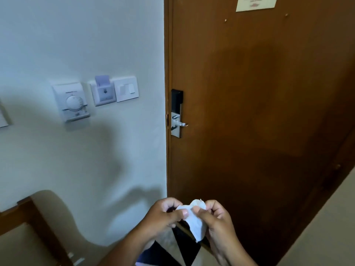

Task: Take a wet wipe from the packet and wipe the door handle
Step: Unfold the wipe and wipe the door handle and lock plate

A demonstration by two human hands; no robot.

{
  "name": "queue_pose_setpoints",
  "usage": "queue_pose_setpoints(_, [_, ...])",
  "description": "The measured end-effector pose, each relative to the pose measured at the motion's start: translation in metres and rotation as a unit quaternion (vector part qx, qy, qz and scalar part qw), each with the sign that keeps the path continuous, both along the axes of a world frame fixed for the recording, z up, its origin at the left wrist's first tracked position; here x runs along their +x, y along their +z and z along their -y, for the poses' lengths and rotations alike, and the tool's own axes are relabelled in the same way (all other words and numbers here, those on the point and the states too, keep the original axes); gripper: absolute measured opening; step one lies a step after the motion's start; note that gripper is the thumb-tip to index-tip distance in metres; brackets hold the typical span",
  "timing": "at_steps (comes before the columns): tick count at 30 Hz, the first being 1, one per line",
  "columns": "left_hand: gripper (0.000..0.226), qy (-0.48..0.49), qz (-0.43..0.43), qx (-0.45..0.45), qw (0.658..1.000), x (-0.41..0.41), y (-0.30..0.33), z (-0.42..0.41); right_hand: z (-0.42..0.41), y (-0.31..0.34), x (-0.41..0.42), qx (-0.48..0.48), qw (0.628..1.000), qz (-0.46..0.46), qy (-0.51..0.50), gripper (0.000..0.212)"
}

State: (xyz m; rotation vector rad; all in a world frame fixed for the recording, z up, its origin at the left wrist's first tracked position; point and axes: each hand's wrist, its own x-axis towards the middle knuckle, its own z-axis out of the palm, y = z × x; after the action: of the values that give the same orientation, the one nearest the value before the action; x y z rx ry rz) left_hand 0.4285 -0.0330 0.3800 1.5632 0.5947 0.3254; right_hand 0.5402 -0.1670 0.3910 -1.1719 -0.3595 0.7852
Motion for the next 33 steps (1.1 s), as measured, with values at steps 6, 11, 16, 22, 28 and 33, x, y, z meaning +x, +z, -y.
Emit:
queue_pose_setpoints(6, [0.005, 0.033, 0.085, -0.154, 0.984, 0.040, 0.018, -0.061, -0.054, 0.014, 0.042, 0.028, 0.997, -0.022, -0.075, 0.019])
queue_pose_setpoints(11, [0.005, 0.075, 0.120, -0.221, 0.965, 0.071, 0.032, -0.098, -0.090, 0.017, 0.067, -0.015, 0.994, -0.054, -0.096, 0.029])
queue_pose_setpoints(16, [0.010, 0.137, 0.116, -0.226, 0.957, 0.112, 0.035, -0.125, -0.122, 0.021, 0.094, -0.047, 0.996, -0.067, -0.020, 0.016])
queue_pose_setpoints(22, [0.018, 0.266, 0.102, -0.142, 0.948, 0.159, 0.030, -0.166, -0.169, 0.018, 0.145, -0.033, 0.997, -0.017, -0.063, 0.011])
queue_pose_setpoints(28, [0.023, 0.305, 0.072, 0.030, 0.949, 0.210, 0.033, -0.213, -0.214, 0.019, 0.201, -0.019, 0.996, 0.069, -0.054, 0.018])
queue_pose_setpoints(33, [0.029, 0.334, 0.045, 0.129, 0.933, 0.257, 0.043, -0.246, -0.247, 0.018, 0.247, -0.018, 0.989, 0.144, -0.024, 0.020])
